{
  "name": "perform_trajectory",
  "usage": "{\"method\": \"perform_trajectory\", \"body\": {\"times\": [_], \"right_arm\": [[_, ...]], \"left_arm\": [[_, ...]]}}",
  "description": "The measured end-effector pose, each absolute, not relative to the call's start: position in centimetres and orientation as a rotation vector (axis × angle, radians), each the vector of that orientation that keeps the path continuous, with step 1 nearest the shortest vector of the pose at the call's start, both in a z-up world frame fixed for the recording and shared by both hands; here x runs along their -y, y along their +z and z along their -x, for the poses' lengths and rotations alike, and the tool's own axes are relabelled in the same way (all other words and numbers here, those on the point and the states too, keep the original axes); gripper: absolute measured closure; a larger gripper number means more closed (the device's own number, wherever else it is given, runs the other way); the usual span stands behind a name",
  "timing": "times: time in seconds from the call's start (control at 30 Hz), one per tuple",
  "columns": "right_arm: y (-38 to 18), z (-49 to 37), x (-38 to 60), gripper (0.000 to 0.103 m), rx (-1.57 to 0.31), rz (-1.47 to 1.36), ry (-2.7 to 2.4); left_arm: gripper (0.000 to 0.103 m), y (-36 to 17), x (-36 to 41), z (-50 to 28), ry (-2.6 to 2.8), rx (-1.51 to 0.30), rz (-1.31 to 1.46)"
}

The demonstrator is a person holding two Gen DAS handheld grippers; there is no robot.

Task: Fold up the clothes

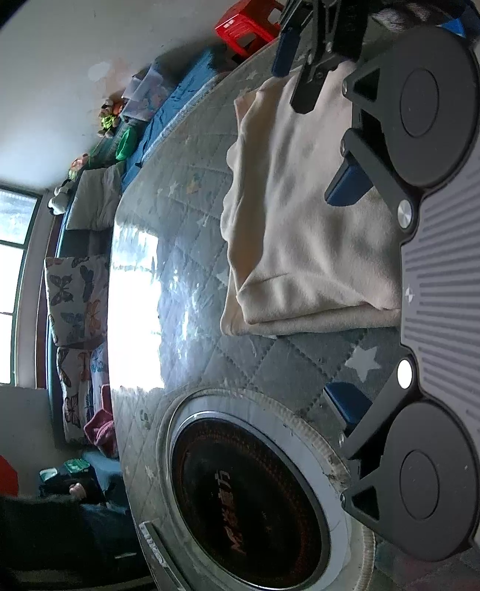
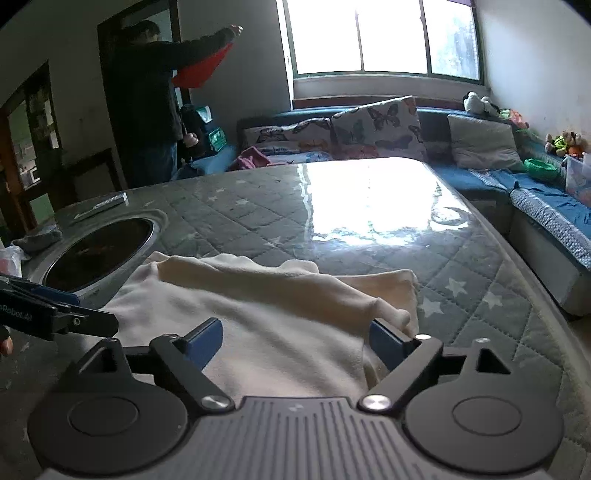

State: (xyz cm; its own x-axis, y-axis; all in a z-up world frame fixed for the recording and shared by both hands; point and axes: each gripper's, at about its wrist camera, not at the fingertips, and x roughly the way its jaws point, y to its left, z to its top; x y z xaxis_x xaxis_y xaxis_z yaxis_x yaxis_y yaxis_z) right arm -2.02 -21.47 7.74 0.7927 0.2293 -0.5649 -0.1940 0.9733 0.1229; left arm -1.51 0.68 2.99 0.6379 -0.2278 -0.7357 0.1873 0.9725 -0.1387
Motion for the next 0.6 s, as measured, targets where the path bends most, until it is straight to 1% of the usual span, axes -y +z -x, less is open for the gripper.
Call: {"method": "perform_trajectory", "body": {"times": [0.07, 0.13, 0.47, 0.6], "right_arm": [[7.9, 2.5, 21.3, 0.002, -0.598, -0.058, 0.223], [8.1, 3.1, 21.1, 0.000, -0.574, -0.050, 0.220], [9.4, 5.1, 20.1, 0.000, -0.469, -0.032, 0.208], [9.5, 5.6, 20.2, 0.000, -0.469, -0.050, 0.216]], "left_arm": [[0.000, 3.2, -0.8, 1.7, -0.230, -0.839, 0.057], [0.000, 3.3, -0.8, 1.9, -0.220, -0.831, 0.057], [0.000, 4.1, -0.3, 3.1, -0.214, -0.814, 0.032], [0.000, 4.4, -0.1, 3.7, -0.213, -0.811, 0.021]]}}
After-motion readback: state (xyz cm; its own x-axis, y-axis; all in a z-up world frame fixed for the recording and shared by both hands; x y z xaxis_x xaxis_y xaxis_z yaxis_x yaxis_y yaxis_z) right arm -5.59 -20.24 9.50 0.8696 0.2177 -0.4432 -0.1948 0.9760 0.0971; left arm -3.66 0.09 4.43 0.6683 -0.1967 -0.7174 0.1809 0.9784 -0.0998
